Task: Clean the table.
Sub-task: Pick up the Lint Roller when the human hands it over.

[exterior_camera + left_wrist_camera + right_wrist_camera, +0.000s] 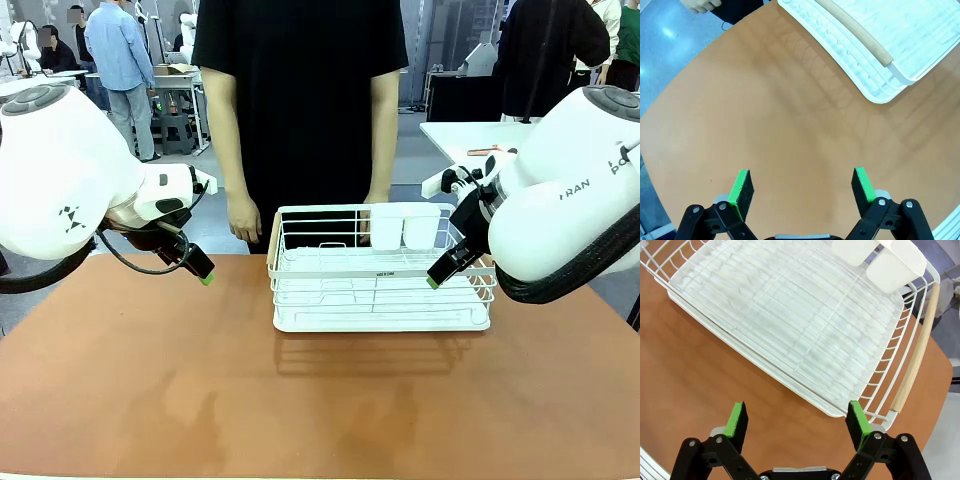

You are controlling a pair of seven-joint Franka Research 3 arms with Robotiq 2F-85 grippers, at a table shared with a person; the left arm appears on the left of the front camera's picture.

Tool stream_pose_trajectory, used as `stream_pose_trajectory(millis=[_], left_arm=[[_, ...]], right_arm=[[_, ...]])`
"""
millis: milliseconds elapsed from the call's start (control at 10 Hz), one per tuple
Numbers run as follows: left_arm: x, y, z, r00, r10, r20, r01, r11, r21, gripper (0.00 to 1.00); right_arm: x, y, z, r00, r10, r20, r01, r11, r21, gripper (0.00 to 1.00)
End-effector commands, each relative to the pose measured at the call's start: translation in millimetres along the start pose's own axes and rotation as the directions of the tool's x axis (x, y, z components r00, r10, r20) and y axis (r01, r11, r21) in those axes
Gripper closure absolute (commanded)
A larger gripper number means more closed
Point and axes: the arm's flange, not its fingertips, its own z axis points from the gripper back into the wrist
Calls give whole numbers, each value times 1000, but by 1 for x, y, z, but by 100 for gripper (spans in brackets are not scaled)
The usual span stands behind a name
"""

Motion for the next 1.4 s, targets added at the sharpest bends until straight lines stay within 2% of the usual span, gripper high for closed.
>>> stream_pose_trajectory(millis=[0,300,400,500,600,700,800,900,1000,1100,1200,1300], left_arm=[[0,0,0,1000,1,0,-1,1000,0,0],[0,0,0,1000,0,0,0,1000,0,0],[14,13,14,997,72,1,-71,995,-76,0],[25,33,29,983,182,-22,-183,963,-199,0],[29,59,45,943,318,-102,-333,874,-354,0],[19,86,61,903,399,-158,-424,773,-471,0],[0,126,77,841,488,-233,-512,579,-634,0],[-21,164,89,785,554,-278,-554,425,-716,0],[-45,190,97,728,609,-316,-604,350,-716,0],[-77,221,113,694,640,-329,-556,187,-810,0],[-107,248,119,670,667,-326,-541,138,-830,0],[-136,272,120,624,706,-336,-562,107,-820,0]], right_arm=[[0,1,0,1000,-1,0,1,1000,1,0],[0,0,0,1000,0,0,0,1000,0,0],[6,-15,21,996,-89,7,87,989,116,0],[12,-40,40,984,-179,-5,174,953,247,0],[16,-70,59,959,-284,-12,273,907,320,0],[14,-101,72,916,-398,-59,390,844,369,0],[2,-132,86,874,-470,-126,465,732,498,0],[-13,-160,98,827,-532,-183,521,603,604,0],[-35,-189,107,768,-596,-234,579,490,651,0],[-71,-223,119,706,-651,-279,617,372,694,0],[-100,-242,127,651,-704,-285,638,304,707,0],[-127,-258,129,600,-746,-290,662,259,703,0]])
